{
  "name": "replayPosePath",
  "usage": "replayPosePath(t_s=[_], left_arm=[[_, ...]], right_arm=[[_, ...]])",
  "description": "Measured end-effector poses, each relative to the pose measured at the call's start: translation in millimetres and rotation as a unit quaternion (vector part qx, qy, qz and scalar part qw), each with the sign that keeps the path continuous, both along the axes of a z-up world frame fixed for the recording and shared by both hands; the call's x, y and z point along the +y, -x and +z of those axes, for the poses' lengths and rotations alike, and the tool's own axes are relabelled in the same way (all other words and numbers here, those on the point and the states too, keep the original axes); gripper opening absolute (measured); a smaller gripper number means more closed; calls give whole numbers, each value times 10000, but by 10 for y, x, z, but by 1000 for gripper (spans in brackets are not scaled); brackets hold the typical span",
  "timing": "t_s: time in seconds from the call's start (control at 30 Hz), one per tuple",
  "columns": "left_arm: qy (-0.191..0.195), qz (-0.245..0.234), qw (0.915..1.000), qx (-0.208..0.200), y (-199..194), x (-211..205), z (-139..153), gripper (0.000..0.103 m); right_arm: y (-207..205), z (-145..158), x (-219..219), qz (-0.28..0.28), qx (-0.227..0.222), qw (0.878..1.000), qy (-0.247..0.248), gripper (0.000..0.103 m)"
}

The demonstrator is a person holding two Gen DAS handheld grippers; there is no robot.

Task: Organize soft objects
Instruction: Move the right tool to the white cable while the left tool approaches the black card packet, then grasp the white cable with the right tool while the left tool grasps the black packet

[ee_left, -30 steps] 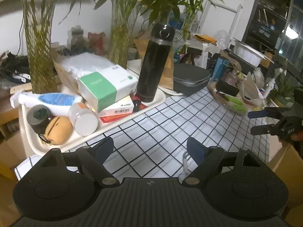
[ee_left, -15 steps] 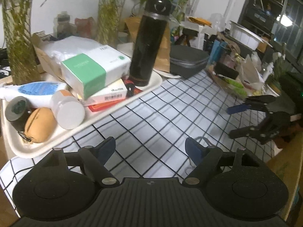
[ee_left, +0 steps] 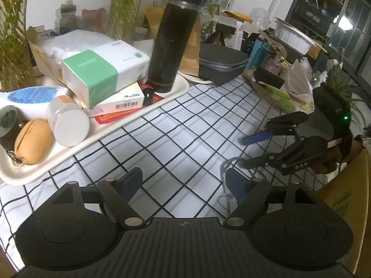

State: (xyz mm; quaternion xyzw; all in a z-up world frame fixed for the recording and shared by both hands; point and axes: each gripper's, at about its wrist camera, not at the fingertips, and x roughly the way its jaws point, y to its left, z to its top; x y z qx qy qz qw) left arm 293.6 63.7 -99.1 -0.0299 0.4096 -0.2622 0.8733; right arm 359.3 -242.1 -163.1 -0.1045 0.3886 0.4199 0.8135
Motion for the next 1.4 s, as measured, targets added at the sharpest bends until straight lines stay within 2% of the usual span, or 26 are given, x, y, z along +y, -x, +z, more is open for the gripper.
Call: replayPosePath(t_s=[0.13, 0.2, 0.27, 0.3, 0.5, 0.7, 0.9, 0.93, 1.0, 1.07, 1.13, 1.23, 1.4], left_arm=[[72, -111, 9998, 159, -63, -25, -82, 77], [164, -194, 9992, 293, -93, -35, -130, 70], [288, -341, 9981, 426, -119, -57, -172, 69], [337, -422, 9974, 473, -127, -72, -188, 68], [541, -1021, 9900, 816, -179, -193, -316, 60], [792, -1476, 9793, 1134, -250, -264, -425, 58], [753, -1519, 9796, 1078, -256, -272, -413, 58], [756, -1516, 9796, 1082, -266, -270, -405, 58], [775, -1456, 9801, 1101, -284, -256, -401, 59], [789, -1413, 9802, 1142, -293, -239, -408, 59], [741, -1387, 9808, 1154, -297, -237, -417, 59], [643, -1361, 9818, 1159, -307, -249, -418, 59], [170, -1331, 9829, 1257, -408, -294, -301, 60]], right_arm=[[20, -70, 122, 220, -146, 9993, 270, 46], [52, -71, 166, 296, -332, 9982, 394, 38], [42, -61, 151, 263, -377, 9980, 436, 5], [23, -57, 138, 164, -412, 9977, 506, 5], [-101, -52, -75, -625, -480, 9941, 750, 4], [-113, -52, -159, -783, -653, 9886, 1112, 4], [-125, -4, -281, -856, -418, 9915, 890, 5], [-109, 13, -285, -814, -398, 9926, 810, 7], [-83, 59, -292, -642, -323, 9958, 562, 18], [-66, 95, -274, -487, -236, 9980, 322, 41], [-43, 110, -241, -364, -216, 9989, 221, 43], [-40, 87, -166, -333, -227, 9986, 339, 44], [-118, 18, -160, -624, -273, 9960, 570, 44]])
